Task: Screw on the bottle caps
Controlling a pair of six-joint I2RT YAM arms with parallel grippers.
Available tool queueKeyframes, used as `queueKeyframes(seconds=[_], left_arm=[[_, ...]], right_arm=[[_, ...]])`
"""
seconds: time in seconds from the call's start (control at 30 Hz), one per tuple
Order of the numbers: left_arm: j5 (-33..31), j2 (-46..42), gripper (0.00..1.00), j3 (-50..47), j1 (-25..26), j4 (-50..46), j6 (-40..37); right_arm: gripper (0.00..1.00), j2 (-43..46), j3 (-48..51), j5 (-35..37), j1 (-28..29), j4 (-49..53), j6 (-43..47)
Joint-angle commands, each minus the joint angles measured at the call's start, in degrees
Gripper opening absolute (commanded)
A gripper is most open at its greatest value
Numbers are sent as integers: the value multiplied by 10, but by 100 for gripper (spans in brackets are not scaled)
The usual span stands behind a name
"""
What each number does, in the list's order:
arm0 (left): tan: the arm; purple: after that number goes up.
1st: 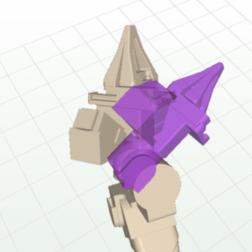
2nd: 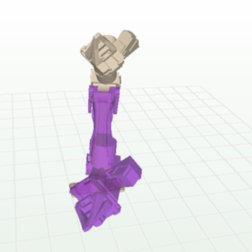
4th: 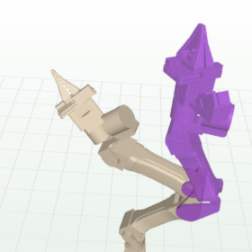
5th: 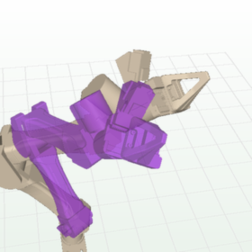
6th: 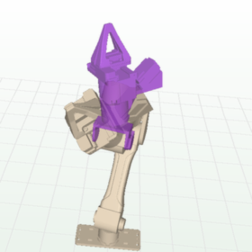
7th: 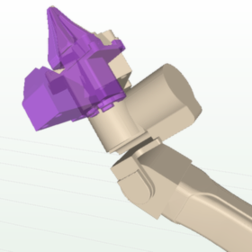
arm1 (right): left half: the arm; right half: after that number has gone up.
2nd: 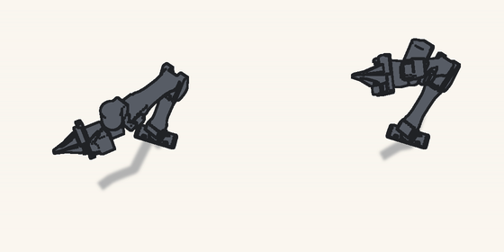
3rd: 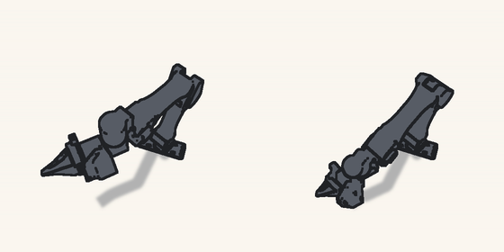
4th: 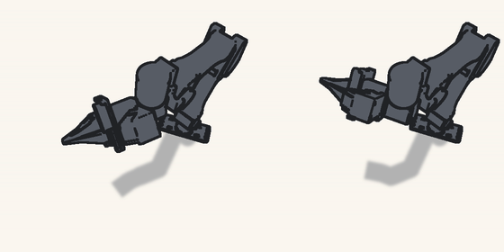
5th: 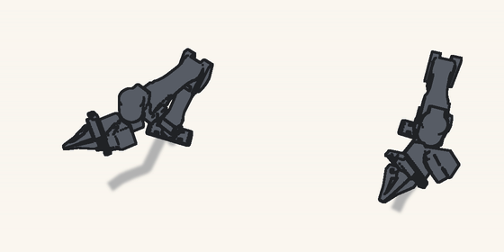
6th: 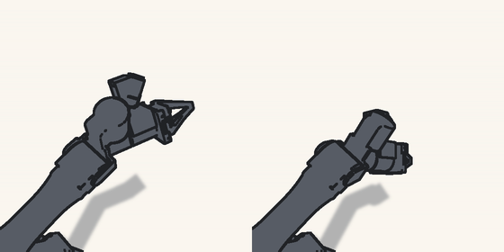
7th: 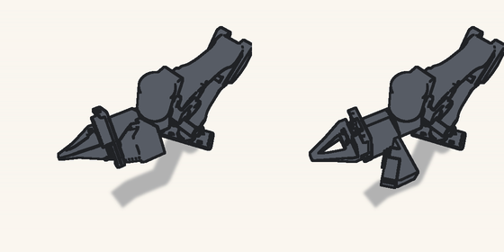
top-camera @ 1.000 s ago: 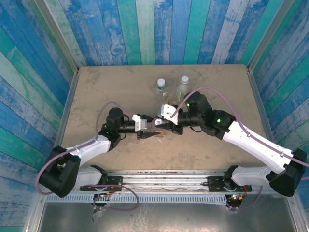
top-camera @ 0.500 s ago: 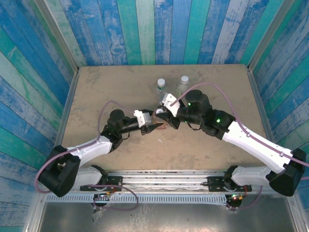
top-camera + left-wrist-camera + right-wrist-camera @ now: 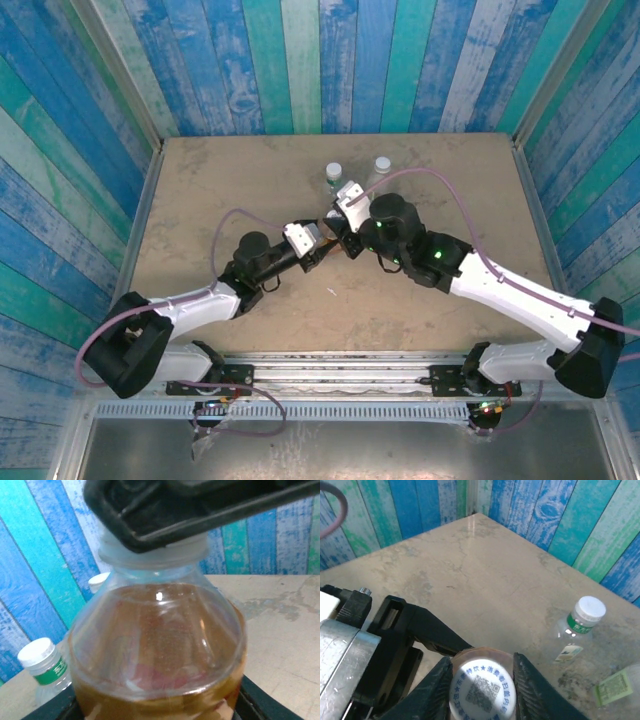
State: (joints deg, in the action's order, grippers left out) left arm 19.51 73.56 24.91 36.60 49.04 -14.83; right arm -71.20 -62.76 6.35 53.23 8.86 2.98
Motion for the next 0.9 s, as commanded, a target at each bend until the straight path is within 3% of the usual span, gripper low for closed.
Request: queueKeyframes(seconds=[0.0, 0.1, 0.23, 0.37, 0.7, 0.87], left_arm=[[51, 12, 54, 15, -30, 18, 18], [117, 14, 54, 19, -39, 4, 14], [184, 11, 54, 27, -40, -18, -5], [194, 16, 54, 40, -40, -42, -15], [216, 22, 55, 46, -40, -59, -22], [211, 25, 59, 45, -40, -60, -26]], right_arm=[[55, 56, 28, -76, -1, 4, 88], [68, 99, 53, -105, -6, -9, 127], [68, 111, 62, -98, -15, -17, 112], [64, 85, 48, -98, -20, -15, 82], [40, 22, 29, -112, -24, -23, 48], [22, 28, 38, -102, -25, -24, 44]])
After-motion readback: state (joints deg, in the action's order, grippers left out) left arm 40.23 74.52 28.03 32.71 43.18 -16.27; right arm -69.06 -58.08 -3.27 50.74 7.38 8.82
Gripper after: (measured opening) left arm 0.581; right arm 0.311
